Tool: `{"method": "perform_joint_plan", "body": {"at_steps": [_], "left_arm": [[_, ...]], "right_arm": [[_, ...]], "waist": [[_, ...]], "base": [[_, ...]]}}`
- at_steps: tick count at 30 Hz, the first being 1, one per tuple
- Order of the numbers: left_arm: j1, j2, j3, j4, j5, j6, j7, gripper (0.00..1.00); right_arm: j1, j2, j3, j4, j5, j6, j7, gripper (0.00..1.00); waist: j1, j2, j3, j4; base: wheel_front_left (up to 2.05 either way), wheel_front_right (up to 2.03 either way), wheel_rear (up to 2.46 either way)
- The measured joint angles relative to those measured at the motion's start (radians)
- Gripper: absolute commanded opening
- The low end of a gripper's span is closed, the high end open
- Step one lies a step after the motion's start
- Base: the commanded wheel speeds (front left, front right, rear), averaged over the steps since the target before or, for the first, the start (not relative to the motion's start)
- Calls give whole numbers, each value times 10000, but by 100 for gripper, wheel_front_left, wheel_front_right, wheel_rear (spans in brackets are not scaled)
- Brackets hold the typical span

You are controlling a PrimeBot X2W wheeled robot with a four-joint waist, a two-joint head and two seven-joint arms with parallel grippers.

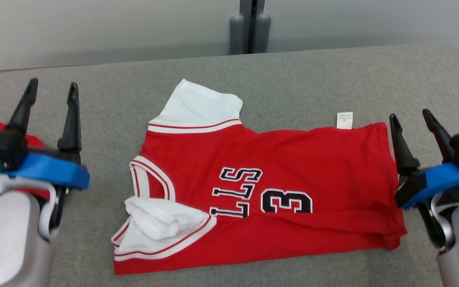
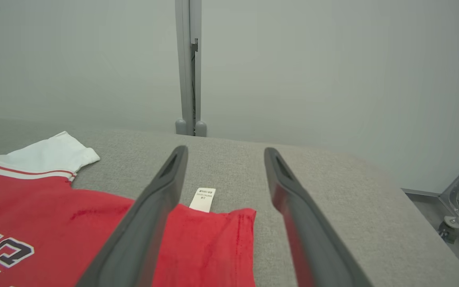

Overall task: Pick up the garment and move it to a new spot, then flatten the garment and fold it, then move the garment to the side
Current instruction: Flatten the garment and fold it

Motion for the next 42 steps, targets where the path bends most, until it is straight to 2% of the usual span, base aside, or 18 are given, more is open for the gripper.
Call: {"method": "perform_joint_plan", "body": {"at_steps": [6,14,21,25,34,42], "left_arm": [[-2389,635,-1005,667,-748,-98,897,100],[-4753,1576,-3409,1753,-2495,-136,1925,100],[-5877,2034,-5246,3037,-3864,-136,2623,100],[-6284,2301,-5931,3657,-4497,-136,2633,100],[-7353,2345,-7310,4330,-5402,-136,2525,100],[-8014,2412,-8424,4897,-5990,-136,2901,100]], "right_arm": [[-1342,-481,290,380,178,0,1356,100],[-2294,-663,817,802,830,0,2495,100],[-2876,-642,1279,934,999,0,2525,100],[-3207,-531,1542,949,1158,0,2429,100],[-3568,-410,1870,1097,1267,0,2159,100],[-3901,-259,2178,1331,1417,0,1914,100]], "waist": [[1,0,1056,-375],[1,0,2273,-897],[1,0,3071,-1283],[1,0,3435,-1511],[-1,0,3971,-1753],[-1,0,4244,-2091]], "base": [[0,0,0],[0,0,0],[0,0,0],[0,0,0],[0,0,0],[0,0,0]]}}
